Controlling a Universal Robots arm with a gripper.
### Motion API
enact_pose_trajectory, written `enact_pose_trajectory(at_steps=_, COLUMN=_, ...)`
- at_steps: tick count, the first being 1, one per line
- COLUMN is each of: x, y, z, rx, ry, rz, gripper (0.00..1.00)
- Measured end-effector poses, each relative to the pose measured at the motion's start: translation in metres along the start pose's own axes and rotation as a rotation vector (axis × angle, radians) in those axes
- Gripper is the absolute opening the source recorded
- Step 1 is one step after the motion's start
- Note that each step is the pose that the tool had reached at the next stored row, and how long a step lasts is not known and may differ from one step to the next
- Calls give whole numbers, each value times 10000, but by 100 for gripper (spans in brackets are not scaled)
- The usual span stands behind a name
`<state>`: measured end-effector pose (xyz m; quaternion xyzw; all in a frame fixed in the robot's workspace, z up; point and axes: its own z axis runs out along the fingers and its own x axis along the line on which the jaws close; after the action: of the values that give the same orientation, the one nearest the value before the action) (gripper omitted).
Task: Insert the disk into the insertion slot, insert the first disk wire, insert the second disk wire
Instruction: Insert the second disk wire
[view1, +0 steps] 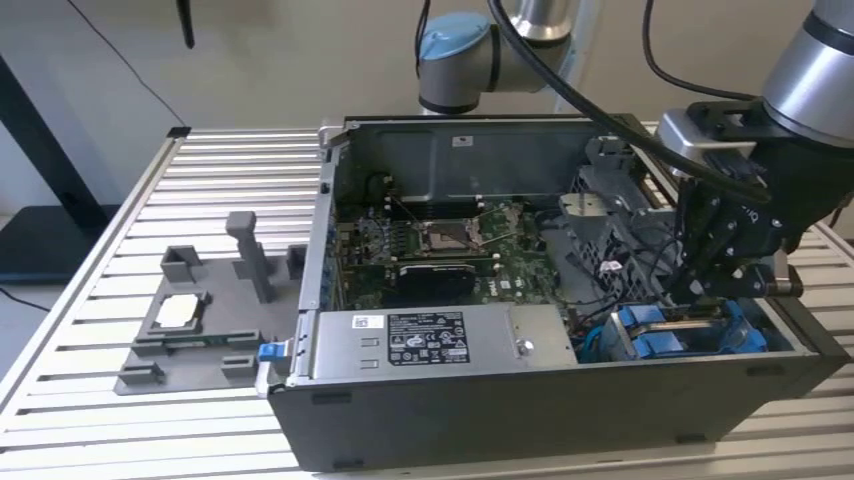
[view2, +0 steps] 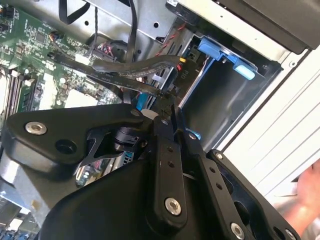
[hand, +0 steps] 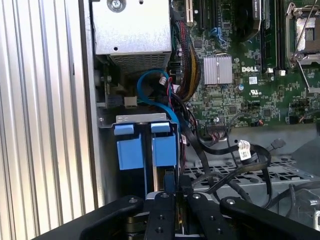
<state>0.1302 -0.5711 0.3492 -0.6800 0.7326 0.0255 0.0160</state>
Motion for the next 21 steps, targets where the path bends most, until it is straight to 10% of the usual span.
enact_pose_trajectory(at_steps=21, x=3, y=-24, z=72, rx=49, ry=-5, rz=-3, gripper=16)
